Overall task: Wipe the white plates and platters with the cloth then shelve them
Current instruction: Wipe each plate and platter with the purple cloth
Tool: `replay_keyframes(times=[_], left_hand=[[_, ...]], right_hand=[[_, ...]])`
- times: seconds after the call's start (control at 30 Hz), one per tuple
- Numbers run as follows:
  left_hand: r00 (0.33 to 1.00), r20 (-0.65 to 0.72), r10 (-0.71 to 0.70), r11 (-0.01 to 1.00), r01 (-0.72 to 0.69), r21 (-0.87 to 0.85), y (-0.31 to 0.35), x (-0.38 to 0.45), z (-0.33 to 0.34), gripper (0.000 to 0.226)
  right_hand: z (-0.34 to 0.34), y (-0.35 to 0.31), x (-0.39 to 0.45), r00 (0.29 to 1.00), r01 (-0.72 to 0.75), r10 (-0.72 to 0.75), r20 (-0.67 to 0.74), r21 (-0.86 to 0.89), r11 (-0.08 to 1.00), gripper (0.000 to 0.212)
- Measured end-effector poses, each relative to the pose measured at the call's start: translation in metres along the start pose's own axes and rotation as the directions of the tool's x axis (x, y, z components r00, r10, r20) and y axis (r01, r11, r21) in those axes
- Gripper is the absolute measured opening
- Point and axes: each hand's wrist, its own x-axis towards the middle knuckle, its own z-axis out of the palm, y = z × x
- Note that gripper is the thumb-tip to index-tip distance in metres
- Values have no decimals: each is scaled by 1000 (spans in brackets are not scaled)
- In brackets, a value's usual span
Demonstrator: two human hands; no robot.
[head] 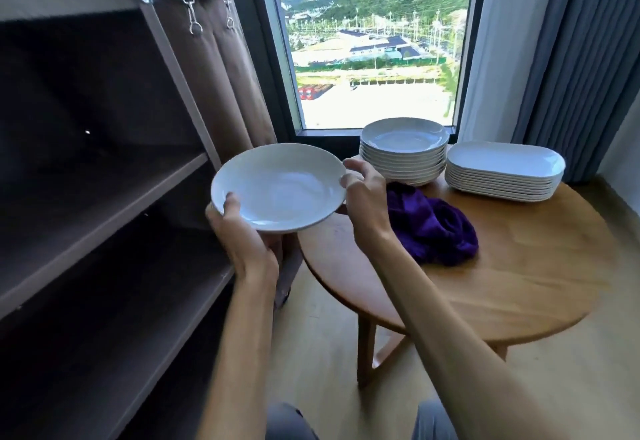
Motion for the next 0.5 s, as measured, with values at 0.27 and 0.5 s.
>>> replay_keyframes(times=[0.27, 0.5], left_hand=[[836, -206, 508, 817, -393, 421, 119, -6, -93, 21], [613, -462, 640, 713, -250, 655, 197, -24, -210, 38]], right_hand=[[127, -45, -42, 961, 36, -67, 270, 119, 992, 36], [251, -59, -126, 734, -51, 1, 680, 54, 997, 34]])
